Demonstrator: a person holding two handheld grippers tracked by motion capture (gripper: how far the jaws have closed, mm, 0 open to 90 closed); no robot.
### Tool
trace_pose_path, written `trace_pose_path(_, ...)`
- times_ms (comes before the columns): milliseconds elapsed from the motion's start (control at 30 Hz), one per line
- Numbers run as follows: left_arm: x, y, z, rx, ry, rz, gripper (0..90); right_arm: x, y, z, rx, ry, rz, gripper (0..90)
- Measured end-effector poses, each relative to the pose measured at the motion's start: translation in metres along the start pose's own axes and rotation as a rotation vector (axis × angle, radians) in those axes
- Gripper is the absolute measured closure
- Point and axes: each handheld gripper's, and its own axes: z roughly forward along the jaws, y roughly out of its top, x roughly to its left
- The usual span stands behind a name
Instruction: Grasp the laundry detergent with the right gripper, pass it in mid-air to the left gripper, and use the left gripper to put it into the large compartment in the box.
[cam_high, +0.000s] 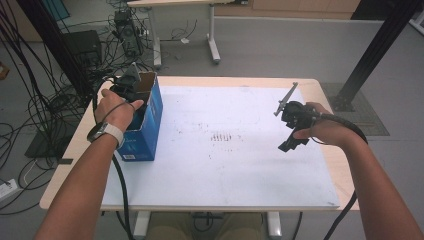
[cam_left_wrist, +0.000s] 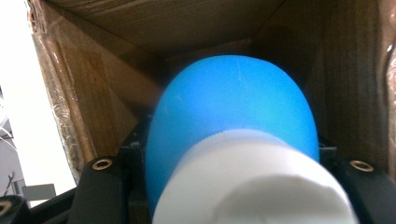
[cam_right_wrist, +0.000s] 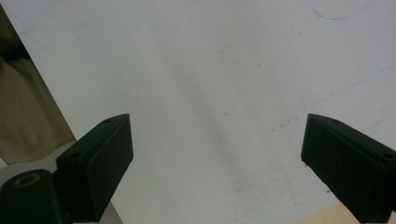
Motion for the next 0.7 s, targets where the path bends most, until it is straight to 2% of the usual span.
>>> trace_pose_path(700, -0.0004, -0.0006, -0.0002, -0.002, 0.002, 0.002, 38.3, 0.0013, 0.0003, -0.0024, 0.002, -0.003, -0.002, 9.1)
